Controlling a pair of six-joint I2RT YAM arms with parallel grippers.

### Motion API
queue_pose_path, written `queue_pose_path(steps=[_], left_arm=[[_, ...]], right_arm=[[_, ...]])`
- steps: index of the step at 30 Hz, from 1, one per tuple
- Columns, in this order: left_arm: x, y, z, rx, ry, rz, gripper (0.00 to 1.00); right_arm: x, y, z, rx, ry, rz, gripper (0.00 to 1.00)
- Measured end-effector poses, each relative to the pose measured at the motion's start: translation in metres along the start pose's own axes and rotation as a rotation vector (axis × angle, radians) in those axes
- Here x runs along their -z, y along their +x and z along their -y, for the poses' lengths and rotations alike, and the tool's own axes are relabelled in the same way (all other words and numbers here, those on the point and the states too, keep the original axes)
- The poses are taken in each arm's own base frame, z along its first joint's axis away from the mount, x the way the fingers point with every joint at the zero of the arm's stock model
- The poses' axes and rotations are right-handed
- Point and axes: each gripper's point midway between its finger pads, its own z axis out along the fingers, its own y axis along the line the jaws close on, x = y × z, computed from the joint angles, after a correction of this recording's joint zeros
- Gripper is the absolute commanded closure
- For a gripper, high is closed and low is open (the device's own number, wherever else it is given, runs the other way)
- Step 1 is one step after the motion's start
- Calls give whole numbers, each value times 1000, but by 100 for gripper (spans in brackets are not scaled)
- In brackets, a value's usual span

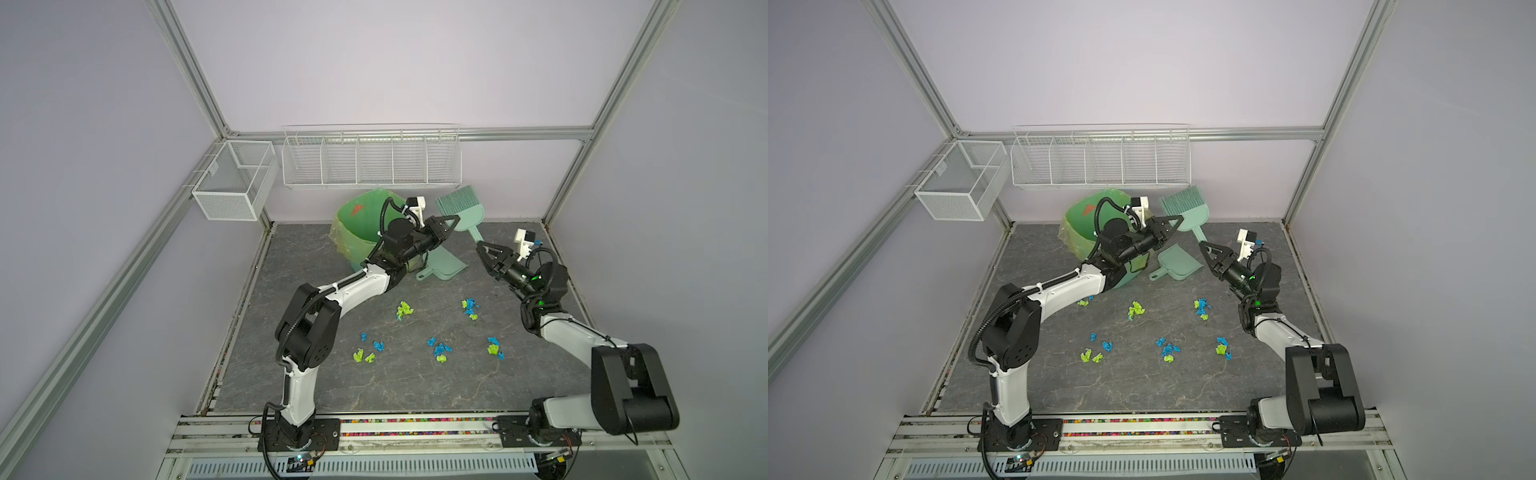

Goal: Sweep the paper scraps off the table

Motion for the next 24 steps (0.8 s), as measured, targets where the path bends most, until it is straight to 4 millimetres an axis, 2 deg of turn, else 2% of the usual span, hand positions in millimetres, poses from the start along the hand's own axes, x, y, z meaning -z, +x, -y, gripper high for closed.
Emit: queue_pose_path(steps=[2, 4, 7, 14, 24], left_arm=[[0, 0, 1, -2, 6, -3, 100], [0, 1, 2, -3, 7, -6, 100], [0, 0, -1, -2, 2, -4, 100], [0, 1, 1, -3, 8, -10, 100], [1, 1, 1, -7, 18, -2, 100]], right_arm=[[-3, -2, 2, -14, -22, 5, 66], [-5, -4, 5, -28, -45, 12, 69], [-8, -5, 5, -32, -69, 16, 69], [-6, -9, -9, -1, -107, 34, 71], [-6, -10, -10, -7, -110, 39, 75]])
